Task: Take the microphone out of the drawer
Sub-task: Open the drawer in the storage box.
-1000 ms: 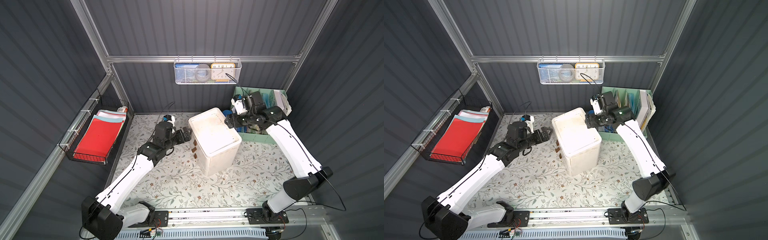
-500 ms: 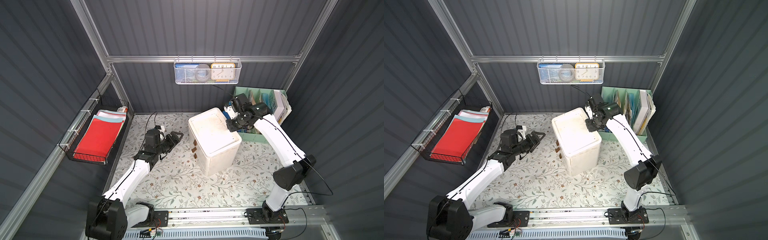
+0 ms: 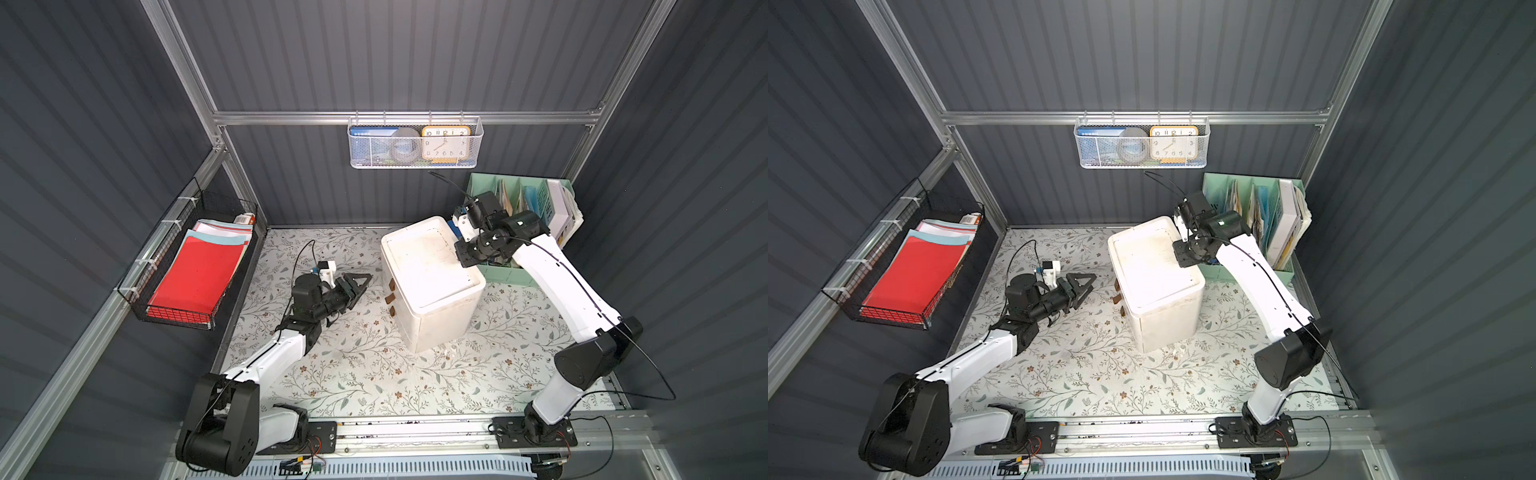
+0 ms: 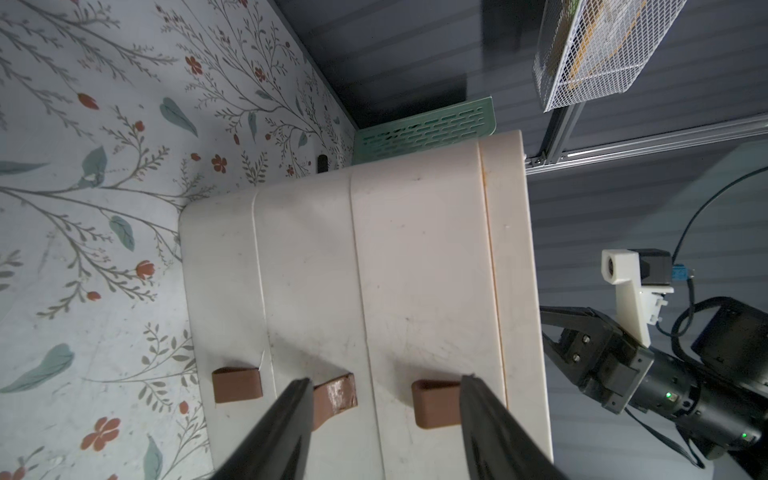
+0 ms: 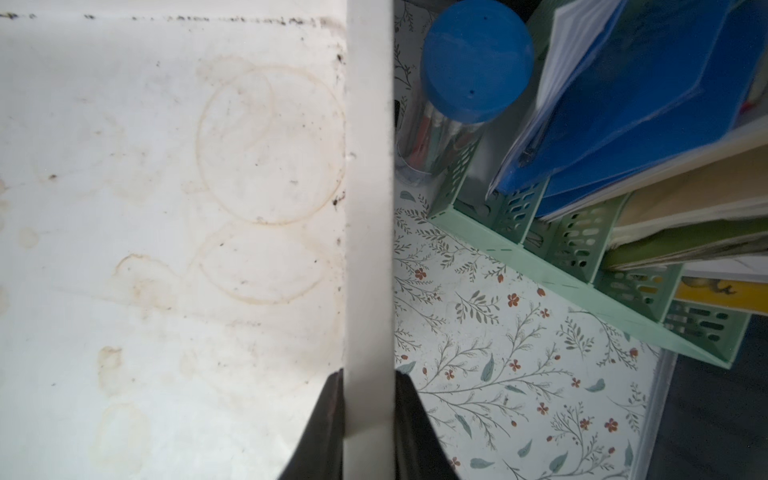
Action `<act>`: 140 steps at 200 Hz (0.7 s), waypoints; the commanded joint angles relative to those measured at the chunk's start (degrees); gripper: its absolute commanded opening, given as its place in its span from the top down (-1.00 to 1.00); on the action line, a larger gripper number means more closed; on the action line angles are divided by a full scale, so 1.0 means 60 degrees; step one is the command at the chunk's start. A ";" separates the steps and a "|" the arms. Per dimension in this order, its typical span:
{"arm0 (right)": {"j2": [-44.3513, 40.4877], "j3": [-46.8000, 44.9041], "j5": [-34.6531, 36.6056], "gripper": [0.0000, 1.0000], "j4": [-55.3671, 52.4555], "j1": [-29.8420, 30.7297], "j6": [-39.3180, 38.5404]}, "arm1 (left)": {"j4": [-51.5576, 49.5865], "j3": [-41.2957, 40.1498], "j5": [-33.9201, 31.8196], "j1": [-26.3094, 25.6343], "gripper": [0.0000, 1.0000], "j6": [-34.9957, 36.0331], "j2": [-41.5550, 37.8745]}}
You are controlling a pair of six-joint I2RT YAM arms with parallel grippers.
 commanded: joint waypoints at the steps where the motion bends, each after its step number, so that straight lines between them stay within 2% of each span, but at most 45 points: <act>1: -0.0668 0.0090 0.0785 0.95 -0.0747 0.0038 0.0361 | 0.2852 -0.0471 0.0400 0.0066 -0.20 -0.1429 0.0406; 42: -0.0833 0.0007 0.1078 0.95 -0.1063 0.0035 0.0619 | 0.5928 -0.0930 0.0219 -0.0121 -0.18 -0.3171 0.1480; 100: -0.0917 -0.0488 0.1073 0.95 -0.0858 0.0039 0.0786 | 0.9352 -0.0443 -0.0295 -0.1316 -0.03 -0.5416 0.3656; 114: -0.0954 -0.0562 0.1037 0.96 -0.0855 0.0039 0.0821 | 0.9675 -0.0518 -0.0440 -0.1331 -0.02 -0.5548 0.3828; 140: -0.1066 -0.0682 0.0939 0.95 -0.0752 0.0038 0.0849 | 0.9193 -0.0520 -0.0279 -0.1475 -0.02 -0.5398 0.3623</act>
